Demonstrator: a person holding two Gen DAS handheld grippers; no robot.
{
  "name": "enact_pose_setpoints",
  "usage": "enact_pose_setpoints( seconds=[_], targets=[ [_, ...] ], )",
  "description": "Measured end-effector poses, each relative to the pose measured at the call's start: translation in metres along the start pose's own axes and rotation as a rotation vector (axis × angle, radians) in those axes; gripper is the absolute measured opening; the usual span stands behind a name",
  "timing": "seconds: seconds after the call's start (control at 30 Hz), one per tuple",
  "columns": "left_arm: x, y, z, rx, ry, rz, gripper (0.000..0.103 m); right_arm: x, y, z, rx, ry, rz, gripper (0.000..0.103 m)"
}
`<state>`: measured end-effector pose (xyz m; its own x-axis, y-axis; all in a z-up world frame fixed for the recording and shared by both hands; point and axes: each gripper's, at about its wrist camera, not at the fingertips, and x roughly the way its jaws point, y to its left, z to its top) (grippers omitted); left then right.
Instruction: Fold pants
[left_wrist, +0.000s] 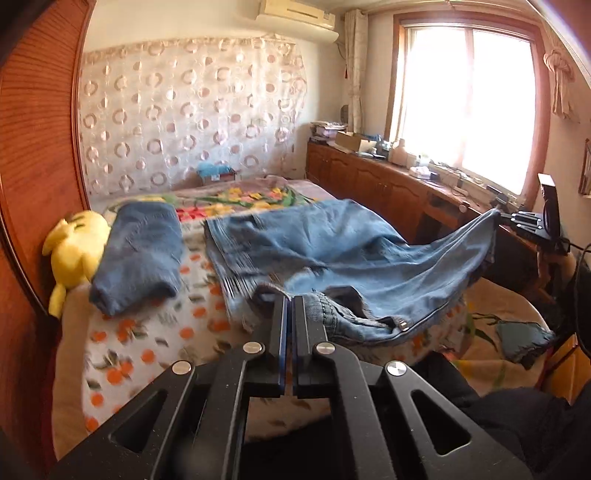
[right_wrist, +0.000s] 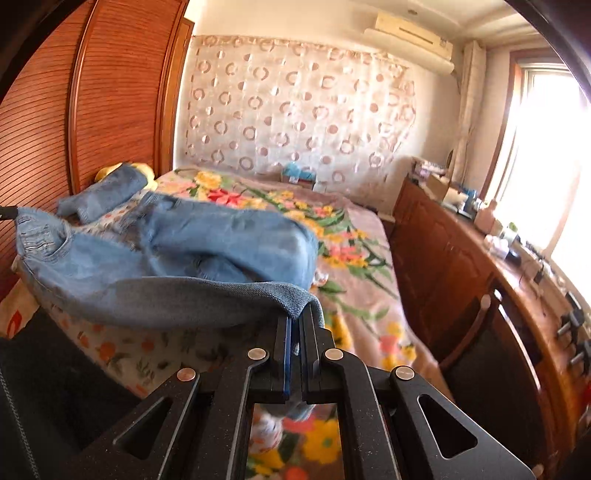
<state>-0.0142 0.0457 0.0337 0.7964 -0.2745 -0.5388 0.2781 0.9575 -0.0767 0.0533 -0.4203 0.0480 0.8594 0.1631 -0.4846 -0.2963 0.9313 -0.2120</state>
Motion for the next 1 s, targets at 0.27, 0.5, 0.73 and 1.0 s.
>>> enact_pose_setpoints(
  seconds=[0.27,0.5,0.73,1.0],
  targets=[
    [0.064,0.037,0.064,-0.004,-0.053,0.049,0.002,0.067,0.000,0.059,-0.044,-0.061,-0.040,0.003],
    [0.120,0.068,0.115,-0.025,-0.070,0.107,0.002,0.148,0.001,0.090,-0.048,-0.062,-0.053,0.003],
    [0.180,0.090,0.158,-0.008,-0.048,0.161,0.002,0.204,-0.009,0.115,-0.061,-0.034,-0.060,0.003],
    [0.272,0.122,0.172,-0.028,0.077,0.214,0.002,0.307,-0.008,0.128,-0.075,0.127,-0.057,0.003]
  ],
)
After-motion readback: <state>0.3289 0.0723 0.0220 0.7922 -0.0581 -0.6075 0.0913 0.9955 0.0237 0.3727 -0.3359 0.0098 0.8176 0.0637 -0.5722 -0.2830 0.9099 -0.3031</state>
